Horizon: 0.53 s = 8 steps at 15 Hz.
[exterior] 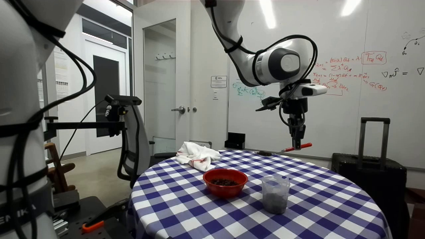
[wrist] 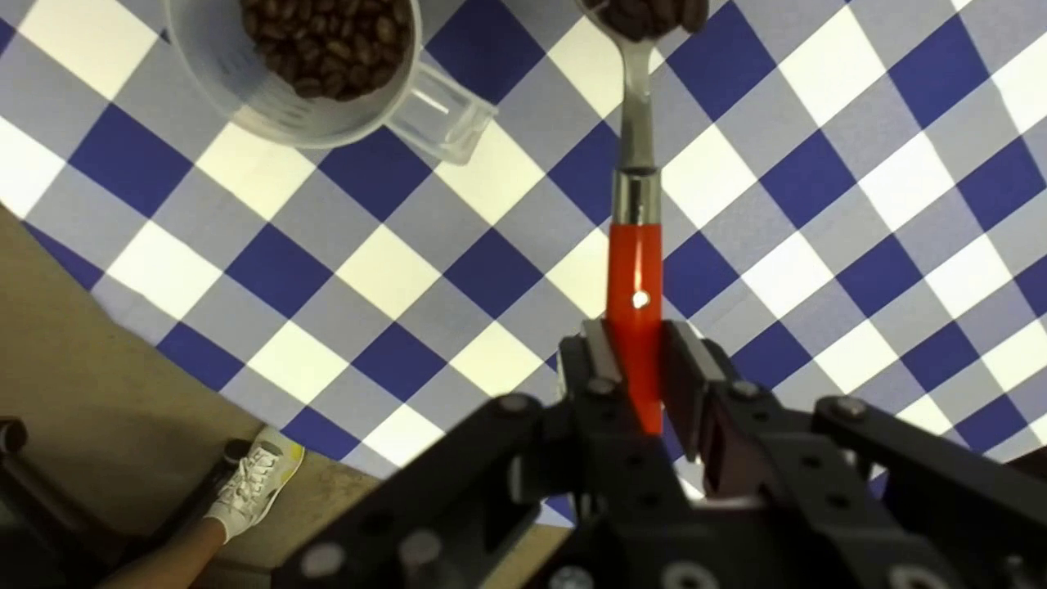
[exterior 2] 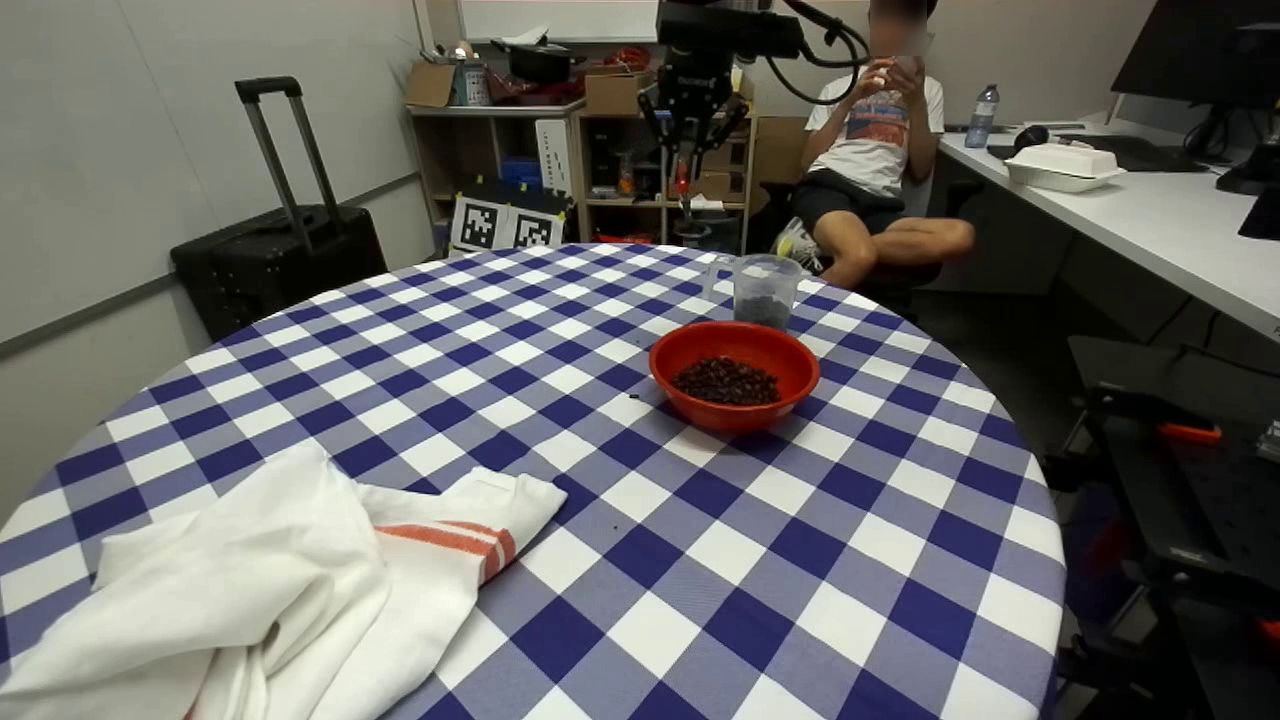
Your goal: Transfer a spoonful of contents from the orange bowl into the transparent bowl
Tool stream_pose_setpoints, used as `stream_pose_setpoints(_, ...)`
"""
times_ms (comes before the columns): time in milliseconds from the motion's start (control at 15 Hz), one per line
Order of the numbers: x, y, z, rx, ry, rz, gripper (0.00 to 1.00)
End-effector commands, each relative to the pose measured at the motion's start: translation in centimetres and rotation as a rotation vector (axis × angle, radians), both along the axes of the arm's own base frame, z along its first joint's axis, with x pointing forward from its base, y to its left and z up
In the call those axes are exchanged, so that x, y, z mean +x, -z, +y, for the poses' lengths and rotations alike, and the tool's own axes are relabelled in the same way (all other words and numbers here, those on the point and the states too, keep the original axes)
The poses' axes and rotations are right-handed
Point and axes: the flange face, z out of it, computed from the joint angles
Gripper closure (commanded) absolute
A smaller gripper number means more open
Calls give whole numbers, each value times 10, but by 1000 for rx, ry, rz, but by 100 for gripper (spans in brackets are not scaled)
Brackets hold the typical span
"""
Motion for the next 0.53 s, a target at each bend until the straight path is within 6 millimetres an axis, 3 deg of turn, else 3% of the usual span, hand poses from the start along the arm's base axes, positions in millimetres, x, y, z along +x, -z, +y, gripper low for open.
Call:
stream_pose_setpoints(0, -7, -6, -25, 10, 43, 2, 95)
stream_pose_setpoints(467, -30, -1, -71, 4, 132, 1, 95)
